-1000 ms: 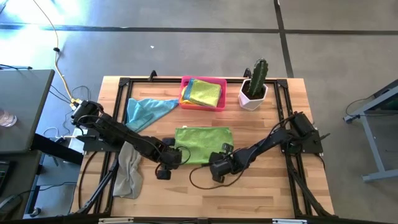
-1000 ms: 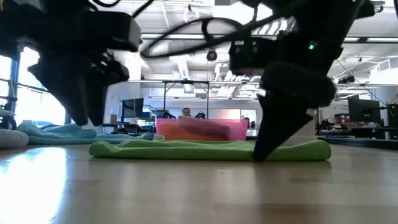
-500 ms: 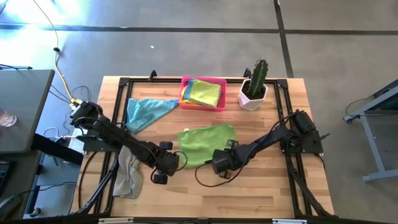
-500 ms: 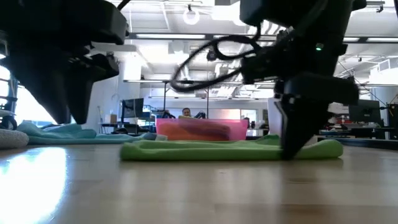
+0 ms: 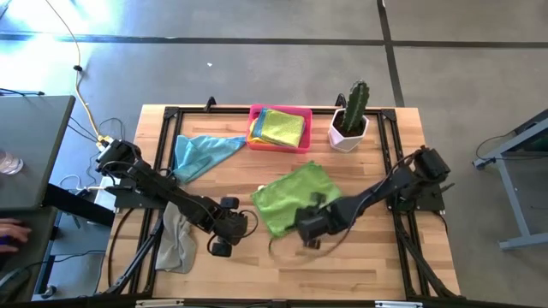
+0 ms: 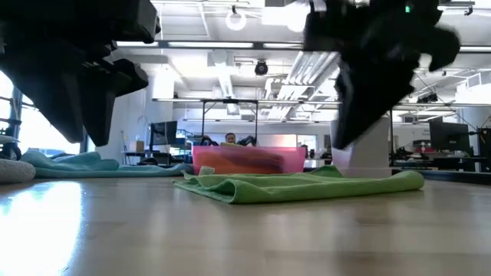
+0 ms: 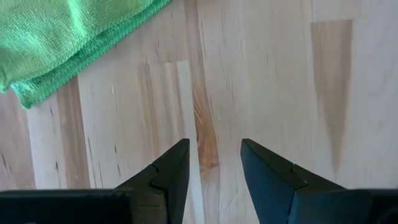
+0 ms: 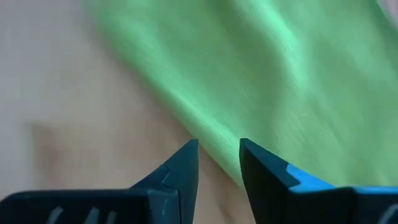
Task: Fold microfiber towels
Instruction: Fold the green microfiber cloth on the table
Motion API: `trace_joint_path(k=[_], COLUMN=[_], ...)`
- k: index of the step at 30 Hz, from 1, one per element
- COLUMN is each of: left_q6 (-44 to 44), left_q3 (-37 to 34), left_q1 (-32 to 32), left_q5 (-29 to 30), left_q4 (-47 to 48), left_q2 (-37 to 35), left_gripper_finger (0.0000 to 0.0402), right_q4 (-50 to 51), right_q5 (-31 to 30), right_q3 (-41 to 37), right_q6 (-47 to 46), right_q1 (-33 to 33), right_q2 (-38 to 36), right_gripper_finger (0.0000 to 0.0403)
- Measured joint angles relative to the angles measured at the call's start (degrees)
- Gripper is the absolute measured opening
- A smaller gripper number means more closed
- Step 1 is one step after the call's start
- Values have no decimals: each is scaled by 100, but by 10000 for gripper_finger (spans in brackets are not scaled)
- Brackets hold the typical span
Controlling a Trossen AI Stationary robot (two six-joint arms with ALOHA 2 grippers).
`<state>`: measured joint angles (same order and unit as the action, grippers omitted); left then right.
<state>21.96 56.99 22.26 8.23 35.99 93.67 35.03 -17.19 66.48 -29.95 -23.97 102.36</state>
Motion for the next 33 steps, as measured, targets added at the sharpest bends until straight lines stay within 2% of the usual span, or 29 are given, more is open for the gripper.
trace_joint_path(k=[5, 11, 14, 22, 28, 33], left_q6=[13, 45, 44, 52, 47, 46], left_q3=[0, 0, 0, 0, 0, 0], left_q1=[15, 130, 192, 229, 229, 229], left_q5=[-13, -27, -28, -37, -37, -37], left_q4=[6, 0, 3, 15, 16, 16], left_q2=[2, 3, 4, 4, 4, 4], left_gripper_finger=[136, 136, 136, 136, 136, 136], right_q4=[-1898, -2848, -3133, -3627, -3620, -3659], right_q5=[-570, -489, -236, -44, -13, 353], right_q3=[6, 9, 9, 9, 10, 13], right_q6=[1308, 1522, 1461, 1299, 1282, 1128], right_q1=[-203, -142, -133, -139, -105, -39], right_q2=[241, 706, 900, 1286, 1334, 1378], right_gripper_finger=[108, 108, 108, 108, 108, 115])
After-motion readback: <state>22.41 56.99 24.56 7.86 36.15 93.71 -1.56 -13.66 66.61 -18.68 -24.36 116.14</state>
